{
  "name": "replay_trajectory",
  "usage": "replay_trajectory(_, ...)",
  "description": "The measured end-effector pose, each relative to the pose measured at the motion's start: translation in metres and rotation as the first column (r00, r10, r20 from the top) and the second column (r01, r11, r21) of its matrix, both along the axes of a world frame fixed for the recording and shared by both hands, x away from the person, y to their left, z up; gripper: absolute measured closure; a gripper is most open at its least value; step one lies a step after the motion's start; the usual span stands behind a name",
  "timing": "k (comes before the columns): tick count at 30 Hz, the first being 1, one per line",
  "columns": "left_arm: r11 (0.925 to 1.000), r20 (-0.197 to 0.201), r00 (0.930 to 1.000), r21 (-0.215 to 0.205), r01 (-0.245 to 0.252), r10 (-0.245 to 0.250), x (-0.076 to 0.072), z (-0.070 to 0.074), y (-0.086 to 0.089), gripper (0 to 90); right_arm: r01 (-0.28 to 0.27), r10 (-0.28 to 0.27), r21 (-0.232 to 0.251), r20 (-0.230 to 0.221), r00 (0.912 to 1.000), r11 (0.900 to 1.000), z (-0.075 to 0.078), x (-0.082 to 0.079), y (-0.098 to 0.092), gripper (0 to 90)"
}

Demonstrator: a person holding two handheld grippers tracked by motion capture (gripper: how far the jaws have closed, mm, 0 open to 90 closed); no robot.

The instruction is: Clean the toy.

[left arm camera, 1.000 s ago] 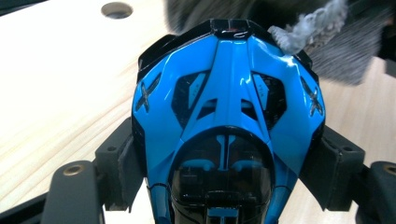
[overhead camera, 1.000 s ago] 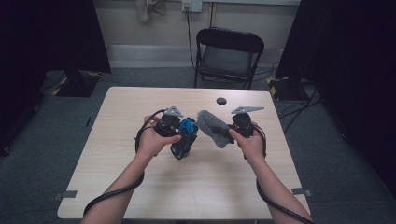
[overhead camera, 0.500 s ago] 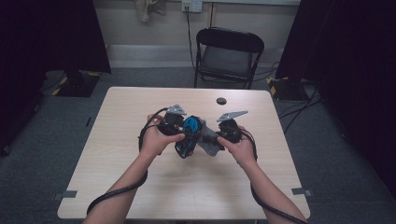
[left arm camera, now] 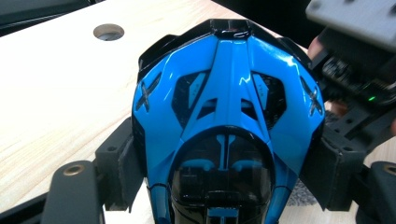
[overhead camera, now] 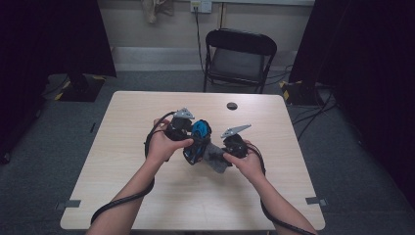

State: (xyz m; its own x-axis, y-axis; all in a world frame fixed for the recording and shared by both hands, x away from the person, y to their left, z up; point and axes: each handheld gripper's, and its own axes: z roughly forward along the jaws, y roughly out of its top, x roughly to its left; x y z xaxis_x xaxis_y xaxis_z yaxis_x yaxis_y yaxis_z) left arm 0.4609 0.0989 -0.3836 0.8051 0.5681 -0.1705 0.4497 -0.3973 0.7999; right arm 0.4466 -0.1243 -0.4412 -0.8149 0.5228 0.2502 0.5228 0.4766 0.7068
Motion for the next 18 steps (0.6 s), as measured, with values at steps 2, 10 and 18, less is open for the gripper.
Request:
replay_trajectory(2, 1.0, 0.004, 1.0, 0.005, -0.005, 0.005, 0.0, 0.001, 0.001, 24.6, 0.01, -0.01, -0.002, -0.003, 0.9999, 1.0, -0.002, 0.001, -0.003, 76.9)
replay_trajectory(10, 1.0, -0.004, 1.0, 0.004, 0.001, -0.001, -0.003, 0.0, 0.006, 24.6, 0.141, -0.141, -0.023, 0.026, 0.9897, 0.99, 0.008, 0.015, -0.03, 76.9)
replay_trajectory(18, 0.9996, -0.003, 0.9997, -0.011, 0.025, -0.025, -0.008, 0.002, -0.001, 24.6, 0.231, -0.224, -0.067, 0.091, 0.9702, 0.971, 0.023, 0.025, -0.042, 76.7)
